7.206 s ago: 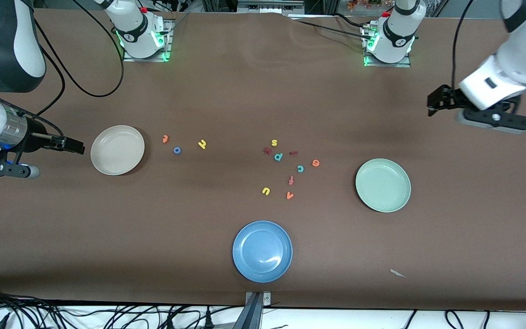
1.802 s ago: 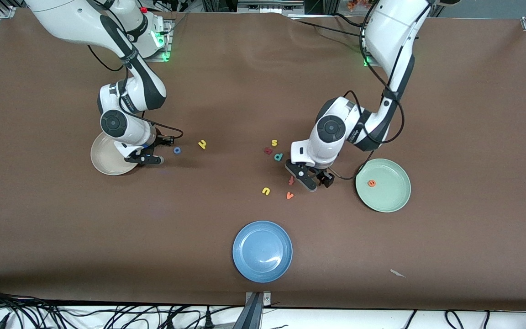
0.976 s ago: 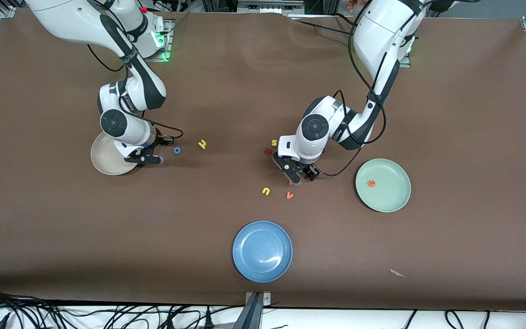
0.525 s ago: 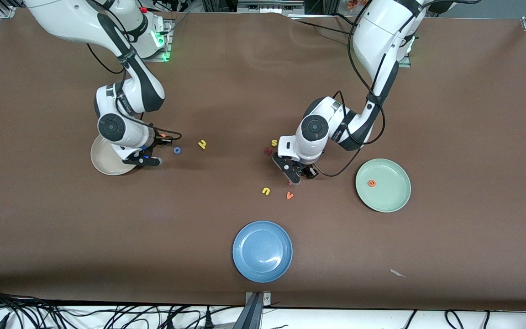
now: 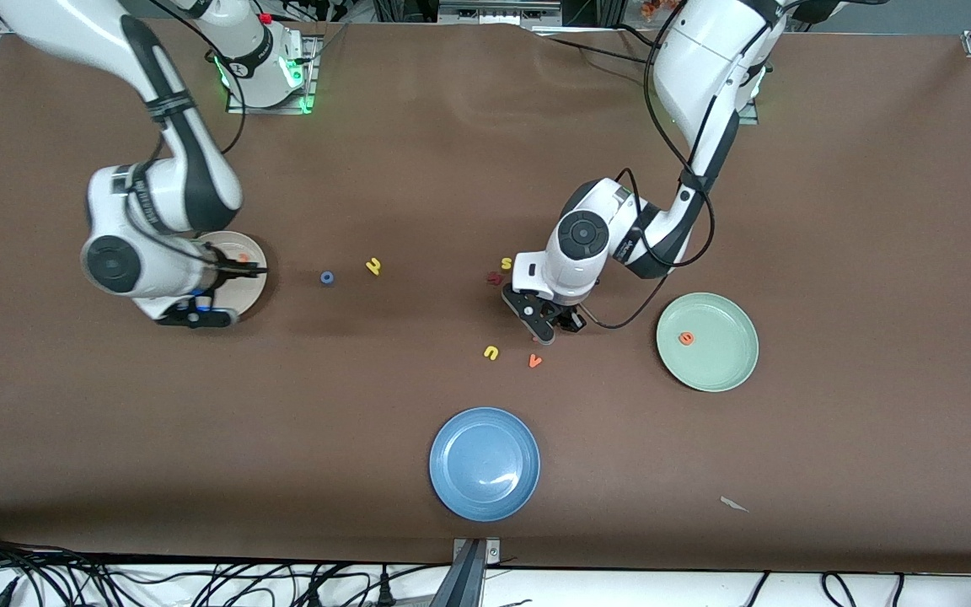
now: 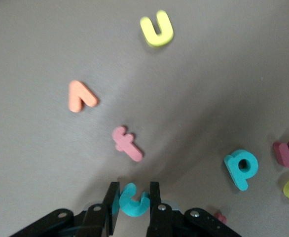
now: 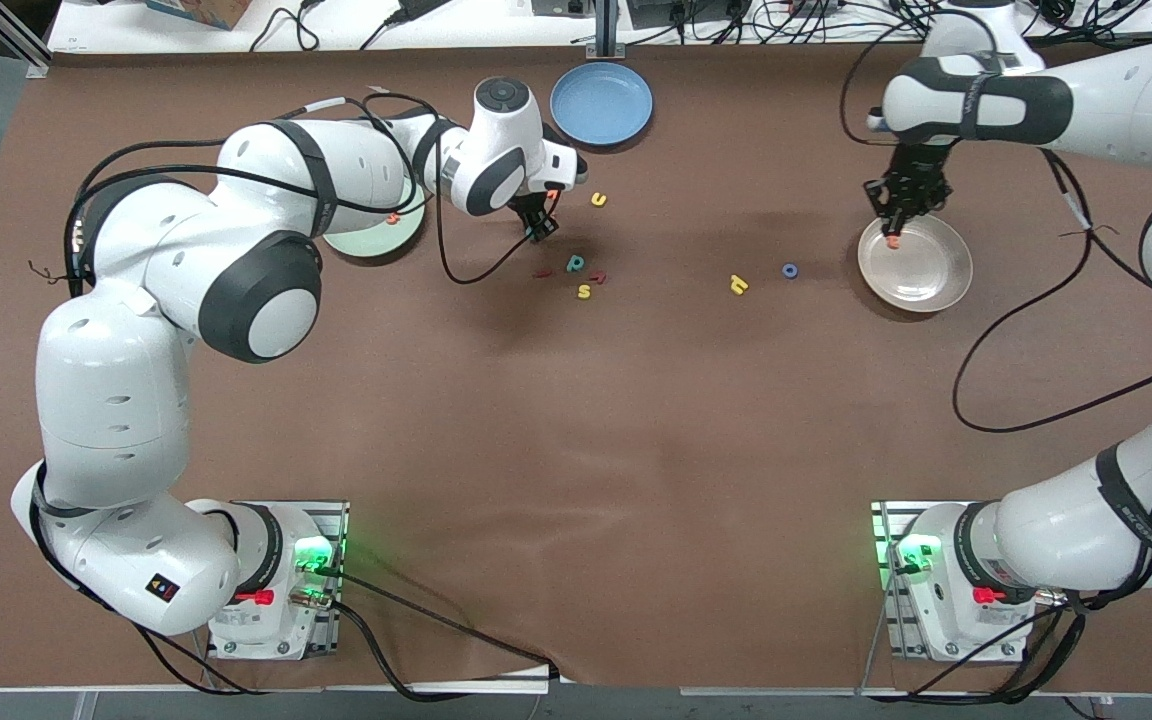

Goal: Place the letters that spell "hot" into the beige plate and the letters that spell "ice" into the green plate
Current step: 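Drop the orange t on the beige plate while the left gripper drops the teal c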

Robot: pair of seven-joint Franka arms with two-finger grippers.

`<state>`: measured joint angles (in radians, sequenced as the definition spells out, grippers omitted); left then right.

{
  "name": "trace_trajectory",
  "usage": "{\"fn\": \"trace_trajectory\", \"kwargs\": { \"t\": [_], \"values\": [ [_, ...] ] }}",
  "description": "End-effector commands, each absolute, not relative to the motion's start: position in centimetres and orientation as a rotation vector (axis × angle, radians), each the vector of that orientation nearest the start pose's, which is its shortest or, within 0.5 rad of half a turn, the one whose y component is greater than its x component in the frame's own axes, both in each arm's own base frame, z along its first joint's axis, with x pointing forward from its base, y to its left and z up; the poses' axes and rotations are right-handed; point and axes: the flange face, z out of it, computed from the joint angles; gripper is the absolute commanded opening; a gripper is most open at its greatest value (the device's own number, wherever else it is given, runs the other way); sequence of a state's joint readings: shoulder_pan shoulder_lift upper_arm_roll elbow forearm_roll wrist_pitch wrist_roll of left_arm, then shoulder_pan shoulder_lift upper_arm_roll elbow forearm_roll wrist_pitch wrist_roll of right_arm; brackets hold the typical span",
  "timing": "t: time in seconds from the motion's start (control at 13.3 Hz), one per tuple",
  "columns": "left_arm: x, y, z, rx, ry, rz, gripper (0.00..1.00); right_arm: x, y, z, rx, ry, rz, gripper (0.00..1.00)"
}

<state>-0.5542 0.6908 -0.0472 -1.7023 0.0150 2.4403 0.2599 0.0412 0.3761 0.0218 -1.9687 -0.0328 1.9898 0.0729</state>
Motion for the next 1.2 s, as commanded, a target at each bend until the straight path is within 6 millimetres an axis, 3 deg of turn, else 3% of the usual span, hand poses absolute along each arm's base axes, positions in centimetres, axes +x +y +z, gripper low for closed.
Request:
{"fn": "trace_trajectory", "kwargs": {
  "t": [0.0,0.15,0.3,0.38,0.45,0.53,0.68,0.83,0.9,0.98,1.13],
  "values": [
    [58.0,-35.4,23.4,-2.865,1.326,-0.064,0.0,57.1,-0.9,22.7,-3.103,-0.097,0.596,0.03],
    [59.7,-32.2,24.8,-2.821,1.403,-0.058,0.0,57.2,-3.9,20.4,-3.085,-0.12,0.587,0.03],
    [61.8,-27.0,25.3,-2.76,1.473,-0.016,0.0,57.1,-4.1,19.6,-3.075,-0.152,0.593,0.04],
    [62.7,-24.3,25.4,-2.725,1.514,0.005,0.0,57.1,-4.0,19.7,-3.075,-0.147,0.597,0.22],
    [63.4,-21.1,25.1,-2.71,1.538,0.05,0.0,57.2,-3.8,20.2,-3.078,-0.132,0.585,0.73],
    [64.0,-17.9,24.8,-2.715,1.529,0.092,0.0,57.4,-3.7,20.8,-3.077,-0.125,0.577,0.79],
    [63.9,-14.7,23.7,-2.731,1.512,0.138,0.0,58.4,-2.5,23.1,-3.076,-0.069,0.6,0.82],
    [63.1,-12.7,22.2,-2.752,1.475,0.192,0.0,59.4,1.3,25.3,-3.072,-0.031,0.61,0.82],
    [62.7,-12.5,21.6,-2.762,1.459,0.203,0.56,59.7,3.2,25.8,-3.081,0.033,0.59,0.82],
    [62.8,-12.3,21.8,-2.752,1.475,0.197,0.99,59.7,5.2,25.9,-3.081,0.045,0.57,0.82],
    [63.0,-12.3,23.5,-2.764,1.451,0.168,1.0,59.9,9.0,26.0,-3.075,0.044,0.518,0.82]
  ]
}}
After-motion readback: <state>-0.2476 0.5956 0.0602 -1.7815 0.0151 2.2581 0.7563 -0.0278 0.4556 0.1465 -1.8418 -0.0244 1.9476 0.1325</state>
